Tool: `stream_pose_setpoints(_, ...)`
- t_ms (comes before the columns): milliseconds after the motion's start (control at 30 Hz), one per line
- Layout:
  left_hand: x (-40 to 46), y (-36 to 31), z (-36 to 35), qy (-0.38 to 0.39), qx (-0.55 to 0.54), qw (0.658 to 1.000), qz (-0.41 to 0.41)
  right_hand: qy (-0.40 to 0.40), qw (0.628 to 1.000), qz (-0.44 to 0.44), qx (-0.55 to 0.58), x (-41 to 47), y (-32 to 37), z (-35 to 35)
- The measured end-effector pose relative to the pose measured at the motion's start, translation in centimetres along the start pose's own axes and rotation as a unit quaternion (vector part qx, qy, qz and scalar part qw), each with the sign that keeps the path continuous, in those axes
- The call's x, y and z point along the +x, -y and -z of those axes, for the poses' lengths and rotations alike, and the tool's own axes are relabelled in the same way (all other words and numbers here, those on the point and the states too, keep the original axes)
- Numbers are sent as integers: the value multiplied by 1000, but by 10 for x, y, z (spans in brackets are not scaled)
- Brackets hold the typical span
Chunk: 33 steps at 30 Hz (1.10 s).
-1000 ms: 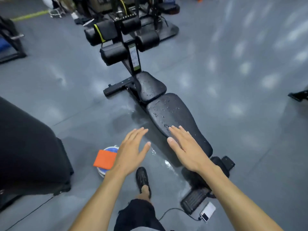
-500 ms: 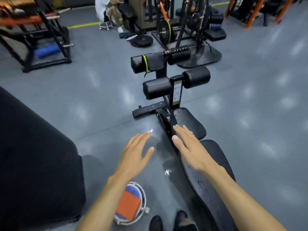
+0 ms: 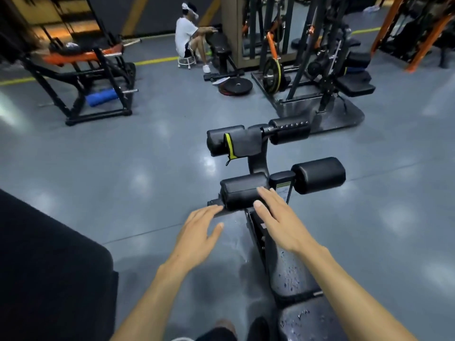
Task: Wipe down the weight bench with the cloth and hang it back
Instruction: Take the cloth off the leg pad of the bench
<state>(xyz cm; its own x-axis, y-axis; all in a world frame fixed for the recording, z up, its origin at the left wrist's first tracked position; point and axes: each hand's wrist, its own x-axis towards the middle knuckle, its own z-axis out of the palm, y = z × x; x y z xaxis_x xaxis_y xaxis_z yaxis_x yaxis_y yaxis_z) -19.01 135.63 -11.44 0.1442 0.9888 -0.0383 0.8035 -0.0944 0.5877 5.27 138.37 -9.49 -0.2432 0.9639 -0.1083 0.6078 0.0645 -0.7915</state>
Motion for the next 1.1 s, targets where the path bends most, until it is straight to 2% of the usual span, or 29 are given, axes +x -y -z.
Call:
stream_pose_setpoints(233, 126, 6, 0, 30, -31, 999, 17, -13, 998, -59, 35, 98, -37, 28)
stream_pose_setpoints(467, 282, 54, -11, 65, -66, 995, 38, -20, 992, -121, 16, 237, -72, 31)
stream_pose_setpoints(567, 348, 83, -22, 88, -110, 986, 83, -28, 987, -159, 27, 316, -82, 32)
stream_pose_setpoints(700, 418, 109, -38, 105, -208, 958, 169, -49, 971, -234, 24, 398, -102, 31)
stream_pose_setpoints(800, 445, 117, -52, 160, -242, 940, 181, -64, 956, -283, 51, 429, -111, 26)
stream_pose_setpoints(900, 459, 118, -65, 192, -262, 926, 193, -117, 945, -288, 97, 441, -115, 20)
stream_pose_setpoints(967, 465, 117, -74, 196, -277, 916, 212, -156, 934, -295, 127, 444, -119, 18)
stream_pose_setpoints(1100, 469, 114, -84, 179, -273, 916, 235, -137, 935, -280, 166, 445, -125, 16)
